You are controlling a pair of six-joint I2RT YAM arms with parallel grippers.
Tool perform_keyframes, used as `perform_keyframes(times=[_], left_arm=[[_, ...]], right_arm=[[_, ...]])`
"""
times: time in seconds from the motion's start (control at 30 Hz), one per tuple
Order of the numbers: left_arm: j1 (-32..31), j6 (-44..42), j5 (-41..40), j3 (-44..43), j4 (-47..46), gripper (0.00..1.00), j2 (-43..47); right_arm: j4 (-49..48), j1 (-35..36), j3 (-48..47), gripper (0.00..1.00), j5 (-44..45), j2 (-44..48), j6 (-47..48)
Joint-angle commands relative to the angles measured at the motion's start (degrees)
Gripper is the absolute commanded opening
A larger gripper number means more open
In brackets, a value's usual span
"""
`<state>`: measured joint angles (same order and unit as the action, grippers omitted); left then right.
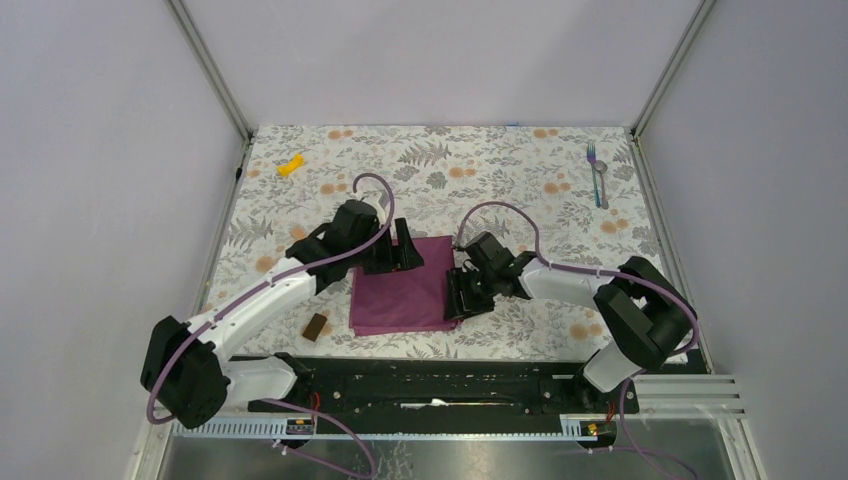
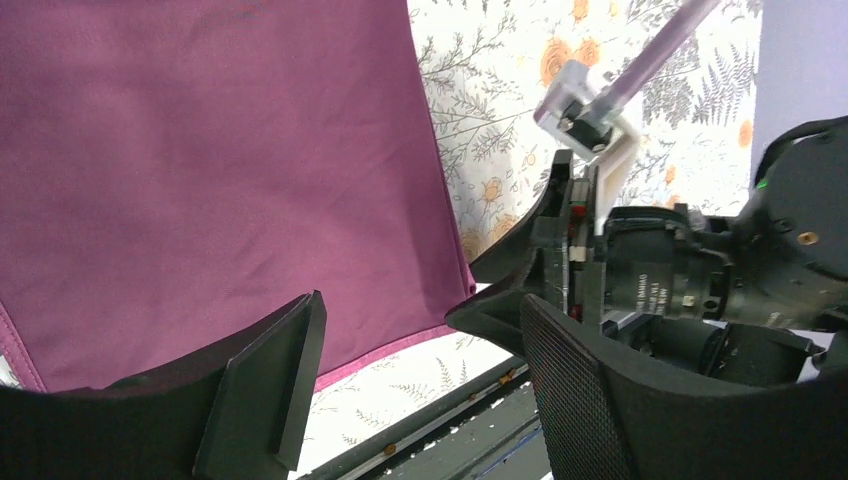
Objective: Fold the napkin into a case and place the utensils inside
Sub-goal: Smooth out the lower triangle-folded napkin at the center of the board.
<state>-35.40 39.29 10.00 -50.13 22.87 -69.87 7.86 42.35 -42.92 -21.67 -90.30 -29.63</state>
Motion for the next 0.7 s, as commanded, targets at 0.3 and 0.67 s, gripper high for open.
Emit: perform_keyframes(times=[0.3,0.67], left_arm=[[2.58,-1.05,0.17,0.47,-1.25,0.77,5.44],[6.12,-0.5,3.33,4.53,-3.93,0.77,5.9]], right_arm=[[10.39,3.02,-1.24,0.08,12.84,-1.64,0.36],[7.21,-8.48,3.77,0.0,1.54,1.8,7.11]])
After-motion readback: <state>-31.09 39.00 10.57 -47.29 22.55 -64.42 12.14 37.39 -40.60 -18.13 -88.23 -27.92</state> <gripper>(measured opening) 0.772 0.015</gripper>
